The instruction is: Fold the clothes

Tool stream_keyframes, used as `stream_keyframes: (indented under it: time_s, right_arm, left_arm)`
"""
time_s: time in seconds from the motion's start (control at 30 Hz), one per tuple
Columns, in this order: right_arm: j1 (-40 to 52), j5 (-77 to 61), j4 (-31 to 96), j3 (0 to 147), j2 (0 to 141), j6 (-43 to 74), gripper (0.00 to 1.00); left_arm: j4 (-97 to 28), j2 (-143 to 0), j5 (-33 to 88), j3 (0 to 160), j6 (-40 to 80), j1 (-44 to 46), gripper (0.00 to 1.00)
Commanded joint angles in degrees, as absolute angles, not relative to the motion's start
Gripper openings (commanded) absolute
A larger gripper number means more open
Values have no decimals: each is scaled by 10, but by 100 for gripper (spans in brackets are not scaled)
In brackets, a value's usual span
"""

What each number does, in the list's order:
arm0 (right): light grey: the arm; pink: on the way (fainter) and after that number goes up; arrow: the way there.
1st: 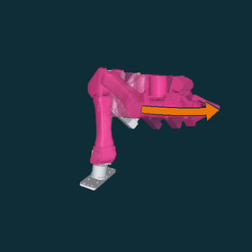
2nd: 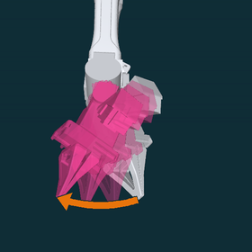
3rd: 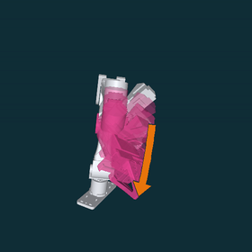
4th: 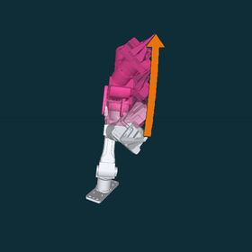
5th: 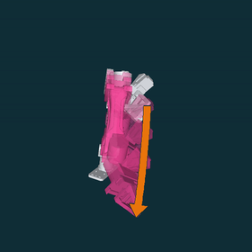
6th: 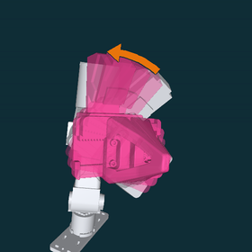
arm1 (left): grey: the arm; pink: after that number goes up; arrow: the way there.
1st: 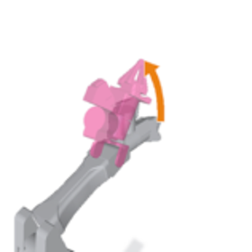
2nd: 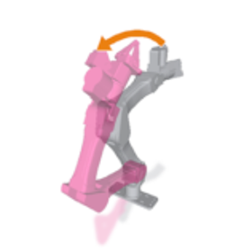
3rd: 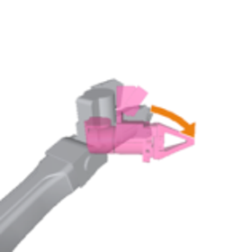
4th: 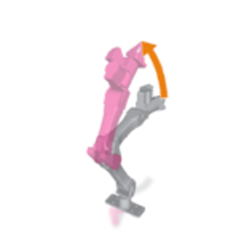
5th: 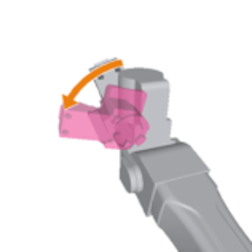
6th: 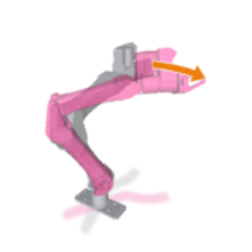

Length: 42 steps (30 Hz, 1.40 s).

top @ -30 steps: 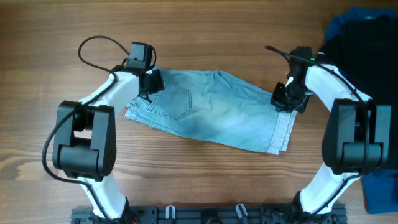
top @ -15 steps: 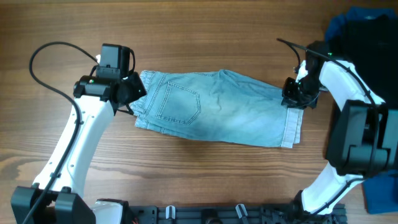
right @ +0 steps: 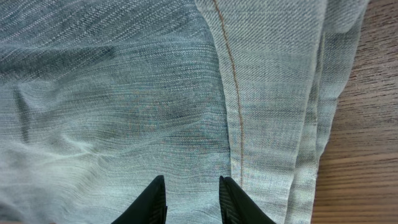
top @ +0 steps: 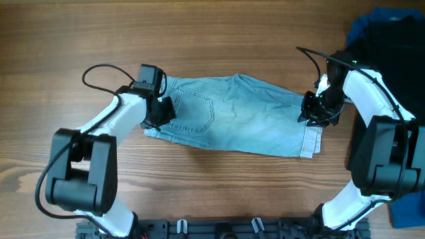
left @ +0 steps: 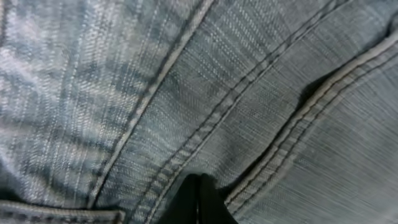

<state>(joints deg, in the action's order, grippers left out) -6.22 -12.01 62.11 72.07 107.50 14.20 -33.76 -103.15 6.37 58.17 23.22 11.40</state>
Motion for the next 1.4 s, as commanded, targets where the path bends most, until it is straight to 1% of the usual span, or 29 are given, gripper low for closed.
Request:
stream_keyframes:
  time_s: [0.0, 0.07, 0.13, 0.27, 0.4, 0.53, 0.6, 0.63, 0.7, 0.77, 1.0, 1.1, 1.33, 1.37]
  right_arm:
    - [-62, -130, 626, 716, 1065, 138, 29]
    - [-62, -130, 642, 716, 1065, 136, 29]
    - [-62, -130, 667, 716, 1065, 140, 29]
    - [-43, -142, 673, 688, 1065, 150, 29]
    - [-26, -114, 590, 626, 1065, 152, 29]
    - [-26, -112, 546, 589, 1065, 154, 28]
    - [-25, -130, 548, 566, 1065, 167, 27]
    - [-23, -151, 550, 543, 1065, 165, 25]
    - [-19, -151, 561, 521, 1065, 165, 24]
    - [-9, -151, 580, 505, 1065, 164, 18]
    - [19, -156, 587, 523, 1062, 149, 18]
    - [19, -156, 595, 547, 1036, 150, 19]
    - [19, -155, 651, 582, 926, 152, 23]
    - [19, -155, 661, 582, 899, 152, 26]
  left_arm:
    - [-371, -1092, 70, 572, 225, 116, 4]
    - [-406, -1103, 68, 572, 225, 116, 4]
    - [-442, -1103, 63, 572, 197, 116, 4]
    - [-490, -1103, 16, 572, 196, 116, 4]
    - [-495, -1103, -19, 569, 197, 116, 4]
    - [-482, -1103, -28, 565, 199, 112, 4]
    - [-480, -1103, -25, 565, 199, 112, 4]
    - [-478, -1103, -24, 565, 199, 112, 4]
    - [-478, -1103, -24, 565, 199, 112, 4]
    - [-482, -1103, -24, 565, 199, 112, 4]
    - [-494, -1099, -5, 565, 199, 112, 4]
    - [-505, -1063, 10, 578, 199, 112, 4]
    - [-570, -881, 15, 598, 205, 112, 4]
    - [-586, -859, 15, 598, 220, 112, 4]
